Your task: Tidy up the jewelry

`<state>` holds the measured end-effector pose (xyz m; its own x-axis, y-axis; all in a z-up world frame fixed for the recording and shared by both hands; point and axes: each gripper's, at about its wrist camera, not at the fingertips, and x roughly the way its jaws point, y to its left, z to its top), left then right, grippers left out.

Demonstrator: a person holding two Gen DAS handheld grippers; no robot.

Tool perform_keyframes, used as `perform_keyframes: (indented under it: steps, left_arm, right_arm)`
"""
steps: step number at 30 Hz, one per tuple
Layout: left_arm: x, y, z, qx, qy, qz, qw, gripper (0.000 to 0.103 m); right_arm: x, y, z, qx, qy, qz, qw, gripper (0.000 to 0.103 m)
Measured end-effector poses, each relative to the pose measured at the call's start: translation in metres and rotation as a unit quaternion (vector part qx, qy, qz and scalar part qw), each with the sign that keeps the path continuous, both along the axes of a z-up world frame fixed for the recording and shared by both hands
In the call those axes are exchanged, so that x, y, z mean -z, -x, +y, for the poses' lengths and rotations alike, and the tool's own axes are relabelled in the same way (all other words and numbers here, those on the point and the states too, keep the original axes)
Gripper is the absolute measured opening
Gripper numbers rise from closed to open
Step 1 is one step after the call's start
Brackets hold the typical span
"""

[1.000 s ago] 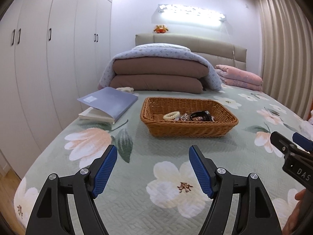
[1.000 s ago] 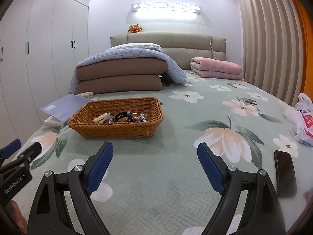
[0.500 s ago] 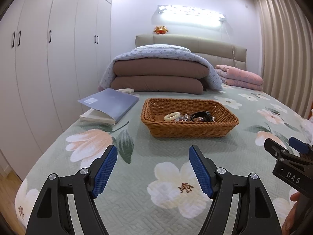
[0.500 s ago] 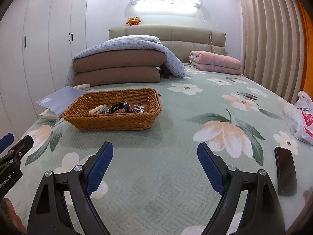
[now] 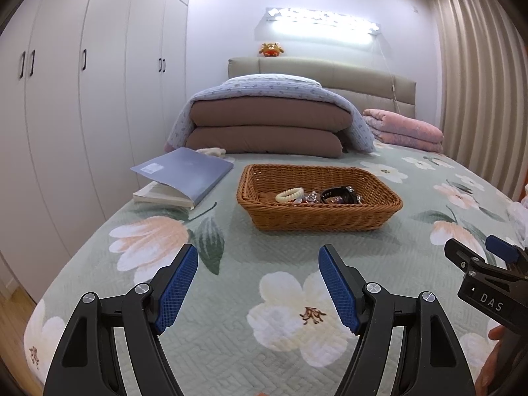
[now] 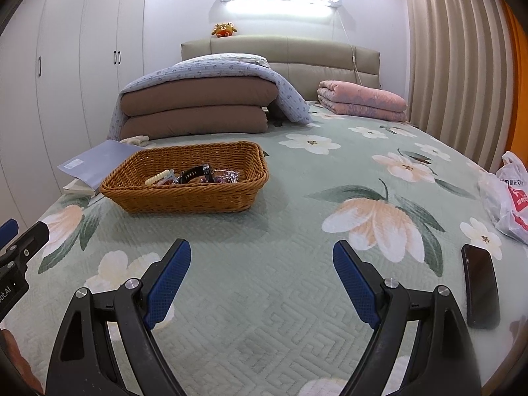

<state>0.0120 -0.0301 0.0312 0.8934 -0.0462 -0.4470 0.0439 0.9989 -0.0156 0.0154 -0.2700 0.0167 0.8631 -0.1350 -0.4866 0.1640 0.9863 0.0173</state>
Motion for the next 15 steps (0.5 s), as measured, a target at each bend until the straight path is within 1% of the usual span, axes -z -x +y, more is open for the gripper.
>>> perform_keyframes:
  steps: [5, 15]
  left_arm:
    - [0.0006, -0.0002, -0.0016, 0.002, -0.005, 0.0, 1.0, 0.077]
    - [0.0021, -0.0026, -0.0014, 0.004, -0.001, 0.007, 1.0, 0.077]
  right_arm:
    - [0.0003, 0.0004, -0.001, 0.0, 0.001, 0.002, 1.0, 0.09]
    - [0.0032, -0.0015, -0.0009, -0.002, 0.003, 0.009, 1.0, 0.09]
